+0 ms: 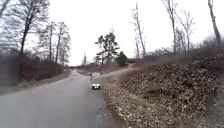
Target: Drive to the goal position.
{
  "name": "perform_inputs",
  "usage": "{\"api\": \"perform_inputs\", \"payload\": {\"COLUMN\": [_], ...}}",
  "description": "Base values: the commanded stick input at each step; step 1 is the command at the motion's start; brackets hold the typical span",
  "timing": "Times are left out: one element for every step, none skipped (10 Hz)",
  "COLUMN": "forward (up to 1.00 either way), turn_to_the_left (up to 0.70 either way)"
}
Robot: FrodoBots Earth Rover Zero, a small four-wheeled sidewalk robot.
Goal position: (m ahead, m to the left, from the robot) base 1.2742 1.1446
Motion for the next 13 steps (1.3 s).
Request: {"api": "perform_inputs", "payload": {"forward": [0.5,0.5,0.5,0.5,0.5,0.5,0.5,0.47,0.3,0.11,0.0,0.0,0.0], "turn_to_the_left": [0.5,0.5,0.5,0.5,0.5,0.5,0.5,0.47,0.25,0.0,-0.07,0.0,0.0]}}
